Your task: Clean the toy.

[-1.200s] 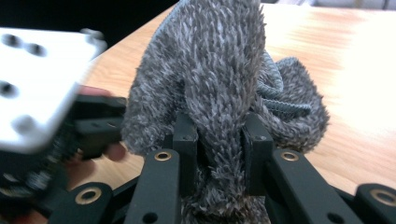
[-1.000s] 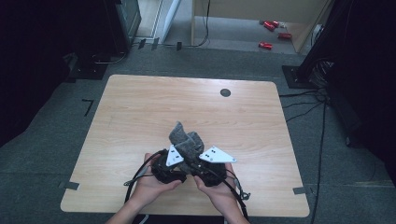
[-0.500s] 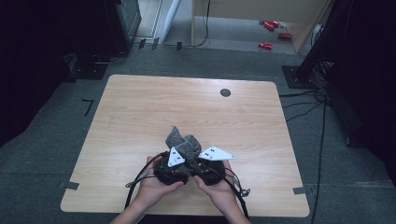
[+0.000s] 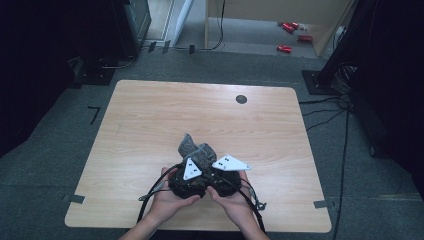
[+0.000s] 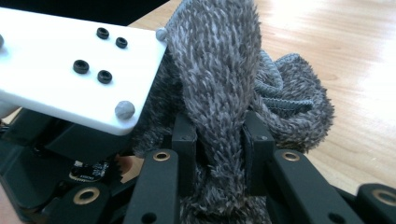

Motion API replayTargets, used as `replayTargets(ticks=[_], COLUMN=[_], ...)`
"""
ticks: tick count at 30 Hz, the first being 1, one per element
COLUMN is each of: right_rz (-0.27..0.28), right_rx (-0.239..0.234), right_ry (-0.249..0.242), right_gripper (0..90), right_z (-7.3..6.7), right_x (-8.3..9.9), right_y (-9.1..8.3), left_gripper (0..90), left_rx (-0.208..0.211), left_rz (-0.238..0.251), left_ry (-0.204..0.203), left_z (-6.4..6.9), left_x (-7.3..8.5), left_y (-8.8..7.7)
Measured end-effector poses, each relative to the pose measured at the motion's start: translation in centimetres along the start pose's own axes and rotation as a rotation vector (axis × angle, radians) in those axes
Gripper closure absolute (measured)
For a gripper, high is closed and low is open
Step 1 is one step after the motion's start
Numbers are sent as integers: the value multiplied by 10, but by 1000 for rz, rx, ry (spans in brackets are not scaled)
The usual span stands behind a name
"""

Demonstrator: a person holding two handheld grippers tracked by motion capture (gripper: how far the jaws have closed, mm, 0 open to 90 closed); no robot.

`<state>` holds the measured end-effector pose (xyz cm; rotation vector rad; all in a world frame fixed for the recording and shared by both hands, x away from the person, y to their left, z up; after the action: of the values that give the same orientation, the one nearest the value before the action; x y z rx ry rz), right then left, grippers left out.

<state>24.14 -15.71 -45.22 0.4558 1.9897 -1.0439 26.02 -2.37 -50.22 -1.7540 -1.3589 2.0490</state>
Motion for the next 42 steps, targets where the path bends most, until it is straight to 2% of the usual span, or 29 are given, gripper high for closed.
replayTargets(ticks=[3, 6, 8, 9, 10, 11, 12, 13, 14, 15, 17, 18, 19, 22, 23, 24, 25, 26, 28, 29, 31, 33, 35, 38, 42], right_rz=[21, 27, 29, 24, 24, 26, 33, 33, 40, 54, 63, 69, 73, 74, 77, 77, 73, 68, 65, 65, 68, 78, 82, 81, 61], right_rx=[29, 41, 49, 40, 40, 53, 67, 67, 68, 74, 85, 75, 77, 77, 91, 91, 73, 62, 67, 72, 71, 79, 92, 90, 49], right_ry=[37, 30, 8, -22, -22, -61, -85, -85, -82, -50, -40, 10, 17, 1, -47, -47, -70, -80, -101, -99, -89, -61, -47, -45, -81], right_gripper=[728, 729, 729, 728, 728, 727, 726, 726, 726, 726, 726, 727, 728, 728, 727, 727, 727, 727, 727, 727, 727, 727, 728, 729, 727], right_z=[12, 13, 7, -2, -2, -11, -12, -12, -12, -5, 0, 8, 9, 3, -8, -8, -18, -21, -25, -25, -22, -12, -6, -6, -24], right_x=[-2, -2, -1, 2, 2, 3, 2, 2, 0, -6, -9, -12, -12, -10, -9, -9, -9, -8, -7, -7, -7, -10, -11, -11, -7], right_y=[-4, -6, -7, -6, -6, -6, -6, -6, -8, -13, -15, -21, -24, -27, -27, -27, -26, -25, -22, -21, -21, -24, -26, -27, -24], left_gripper=[352, 352, 352, 352, 352, 352, 352, 352, 352, 352, 352, 352, 352, 352, 352, 352, 352, 352, 352, 352, 352, 352, 352, 352, 352], left_rx=[1, -1, -6, -12, -12, -14, -19, -30, -41, -49, -51, -52, -52, -54, -55, -56, -54, -53, -53, -58, -63, -71, -67, -60, -55], left_rz=[1, 6, 0, -2, -2, -1, 3, 8, 13, 30, 38, 47, 47, 50, 52, 51, 46, 45, 43, 45, 48, 53, 59, 59, 54], left_ry=[7, 0, 6, 14, 14, 17, 20, 27, 36, 35, 26, 10, 10, 18, 16, 15, 16, 22, 30, 45, 52, 64, 49, 34, 38], left_z=[-2, -5, -6, -4, -4, -3, -2, -2, -2, -3, -5, -9, -9, -11, -11, -11, -9, -7, -4, 1, 4, 6, 2, -1, -1], left_x=[-2, -3, -3, -3, -3, -4, -5, -6, -7, -9, -10, -10, -10, -11, -11, -11, -11, -11, -12, -13, -13, -14, -14, -13, -13], left_y=[-1, -2, -2, -1, -1, -2, -3, -5, -8, -15, -18, -23, -23, -25, -26, -26, -24, -23, -23, -21, -21, -22, -23, -23, -23])
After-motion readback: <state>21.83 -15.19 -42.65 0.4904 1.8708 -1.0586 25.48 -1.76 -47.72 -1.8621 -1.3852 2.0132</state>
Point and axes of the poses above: each handheld gripper's, and its own axes: y roughly forward along the jaws, x roughly out of its underside, z roughly to its right, the point moved 2 cm from there along y, roughly forward along the jaws, and after that the axes turned 8 degrees about y, right-handed, at the moved point
